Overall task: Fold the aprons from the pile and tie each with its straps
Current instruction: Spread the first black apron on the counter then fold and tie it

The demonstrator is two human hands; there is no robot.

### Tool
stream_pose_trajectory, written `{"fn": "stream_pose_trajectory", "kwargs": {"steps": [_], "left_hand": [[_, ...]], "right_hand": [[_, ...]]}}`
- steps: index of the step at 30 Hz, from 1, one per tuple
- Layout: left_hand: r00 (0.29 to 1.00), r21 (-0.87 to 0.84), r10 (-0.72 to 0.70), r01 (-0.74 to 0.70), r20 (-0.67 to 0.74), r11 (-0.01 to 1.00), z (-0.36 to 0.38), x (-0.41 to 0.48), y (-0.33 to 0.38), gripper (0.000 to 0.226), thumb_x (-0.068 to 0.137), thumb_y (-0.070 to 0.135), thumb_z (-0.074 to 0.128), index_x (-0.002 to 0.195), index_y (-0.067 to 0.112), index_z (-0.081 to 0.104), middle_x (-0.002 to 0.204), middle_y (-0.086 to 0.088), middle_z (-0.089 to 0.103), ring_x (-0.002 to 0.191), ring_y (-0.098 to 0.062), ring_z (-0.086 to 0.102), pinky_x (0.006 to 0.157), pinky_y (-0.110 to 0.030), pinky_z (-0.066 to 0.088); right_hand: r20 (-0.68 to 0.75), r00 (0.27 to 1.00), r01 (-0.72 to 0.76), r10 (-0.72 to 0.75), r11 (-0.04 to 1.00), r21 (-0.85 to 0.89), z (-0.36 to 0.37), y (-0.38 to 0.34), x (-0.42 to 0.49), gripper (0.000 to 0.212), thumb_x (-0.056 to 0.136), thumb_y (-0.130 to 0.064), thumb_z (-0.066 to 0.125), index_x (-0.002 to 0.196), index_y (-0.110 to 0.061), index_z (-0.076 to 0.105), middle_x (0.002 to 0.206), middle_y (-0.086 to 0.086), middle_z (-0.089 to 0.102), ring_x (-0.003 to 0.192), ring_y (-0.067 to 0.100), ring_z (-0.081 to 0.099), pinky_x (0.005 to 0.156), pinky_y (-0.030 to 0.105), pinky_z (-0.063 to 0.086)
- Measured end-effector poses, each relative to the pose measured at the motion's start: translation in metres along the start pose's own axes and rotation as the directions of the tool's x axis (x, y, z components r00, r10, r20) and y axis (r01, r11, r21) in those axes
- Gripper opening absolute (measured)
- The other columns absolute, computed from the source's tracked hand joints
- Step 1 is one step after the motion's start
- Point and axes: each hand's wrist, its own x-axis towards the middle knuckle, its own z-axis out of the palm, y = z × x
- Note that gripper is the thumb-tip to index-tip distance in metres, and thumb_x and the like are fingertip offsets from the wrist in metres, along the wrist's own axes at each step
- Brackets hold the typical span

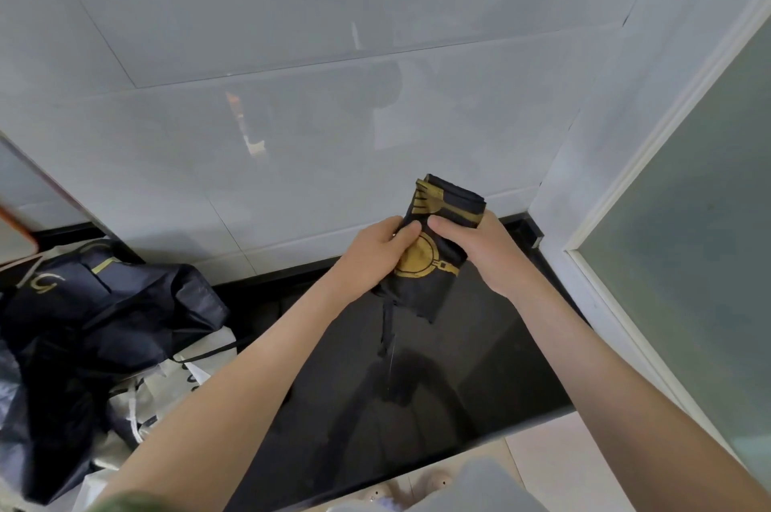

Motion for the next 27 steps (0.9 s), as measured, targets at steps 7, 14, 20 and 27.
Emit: {"fn": "stream_pose_trajectory", "kwargs": {"steps": [7,14,20,27], "left_hand": [[0.986,-0.348,-0.144,0.105,-0.088,0.932,-0.001,0.009,-0.004,0.022,0.099,0.033,0.051,0.094,0.021,0.068,0.098,-0.002,0.073,0.096,-0.019,0.069,0.095,-0.040,0.053],[0.994,-0.454,-0.107,0.106,0.024,0.885,-0.010,0.009,-0.007,0.033,0.099,0.035,0.049,0.103,0.008,0.067,0.106,-0.012,0.072,0.103,-0.027,0.067,0.097,-0.044,0.051],[0.955,-0.499,0.075,0.083,0.288,0.862,-0.024,0.002,-0.002,0.039,0.095,0.015,0.052,0.132,0.027,0.047,0.112,-0.001,0.069,0.087,-0.021,0.070,0.068,-0.036,0.060],[0.942,-0.545,0.132,0.061,0.307,0.836,-0.028,0.000,-0.005,0.041,0.098,-0.005,0.036,0.109,0.016,0.069,0.090,-0.006,0.072,0.074,-0.019,0.071,0.066,-0.036,0.061]], "right_hand": [[0.334,0.923,-0.217,0.191,0.975,0.042,-0.008,0.006,-0.004,0.039,0.095,-0.027,0.052,0.134,-0.025,0.046,0.115,0.012,0.069,0.089,0.044,0.065,0.066,0.045,0.060],[0.348,0.932,-0.166,0.107,0.975,0.147,-0.012,0.017,0.005,0.043,0.099,-0.008,0.045,0.139,-0.021,0.044,0.128,0.013,0.063,0.112,0.040,0.061,0.081,0.048,0.056],[0.310,0.951,-0.135,0.005,0.906,0.400,-0.015,0.019,0.004,0.047,0.093,0.002,0.044,0.139,-0.011,0.048,0.133,0.013,0.059,0.119,0.031,0.059,0.099,0.042,0.049],[0.238,0.971,-0.100,-0.007,0.895,0.435,-0.015,0.017,0.011,0.031,0.078,0.008,0.053,0.072,-0.016,0.070,0.072,0.002,0.066,0.065,0.015,0.059,0.057,0.020,0.047]]}}
